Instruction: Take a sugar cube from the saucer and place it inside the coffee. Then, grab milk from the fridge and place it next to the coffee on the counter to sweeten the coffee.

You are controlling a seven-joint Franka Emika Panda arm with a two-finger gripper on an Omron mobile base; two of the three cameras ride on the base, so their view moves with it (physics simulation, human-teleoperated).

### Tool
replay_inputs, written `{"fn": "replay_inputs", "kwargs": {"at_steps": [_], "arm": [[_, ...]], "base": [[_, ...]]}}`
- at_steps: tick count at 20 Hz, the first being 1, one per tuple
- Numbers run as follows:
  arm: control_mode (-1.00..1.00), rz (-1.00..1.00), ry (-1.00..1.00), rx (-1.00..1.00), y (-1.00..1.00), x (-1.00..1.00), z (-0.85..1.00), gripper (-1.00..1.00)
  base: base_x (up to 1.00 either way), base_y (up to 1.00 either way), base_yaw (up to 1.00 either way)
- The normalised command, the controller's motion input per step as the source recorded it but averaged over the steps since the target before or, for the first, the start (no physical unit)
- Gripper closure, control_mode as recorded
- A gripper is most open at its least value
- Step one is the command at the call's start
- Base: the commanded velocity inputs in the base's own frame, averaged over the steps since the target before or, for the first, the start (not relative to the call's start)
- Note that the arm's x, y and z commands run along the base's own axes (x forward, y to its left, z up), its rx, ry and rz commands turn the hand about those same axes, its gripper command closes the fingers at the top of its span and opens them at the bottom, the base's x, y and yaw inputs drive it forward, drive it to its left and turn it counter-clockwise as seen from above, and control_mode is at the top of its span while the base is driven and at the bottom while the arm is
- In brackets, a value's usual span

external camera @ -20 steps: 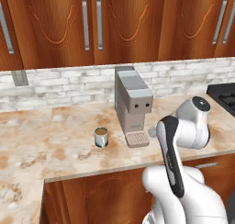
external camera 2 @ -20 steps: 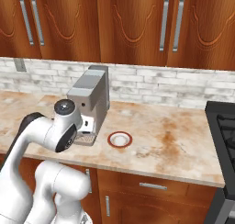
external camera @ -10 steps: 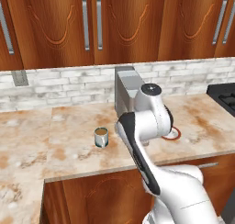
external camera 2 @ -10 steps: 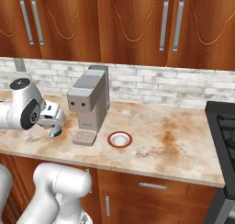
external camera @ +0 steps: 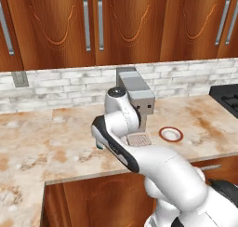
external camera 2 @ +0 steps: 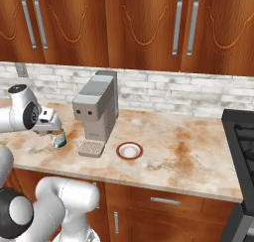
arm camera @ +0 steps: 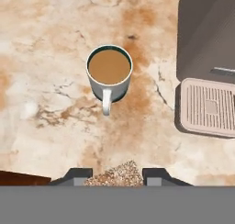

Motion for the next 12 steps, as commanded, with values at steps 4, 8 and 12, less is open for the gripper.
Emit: {"fn": "replay_inputs", "kwargs": {"at_steps": [4,8,12], "arm": [[-1.0,0.0,-0.05,0.0,0.24,0.72,-0.09,1.0],[-1.0,0.0,-0.01,0.0,0.04,0.47,-0.47,1.0],[-1.0,0.0,-0.02,0.0,0.06,0.39,-0.43,1.0]], "base": [[0.0,0.0,0.0],[0.0,0.0,0.0],[0.0,0.0,0.0]]}}
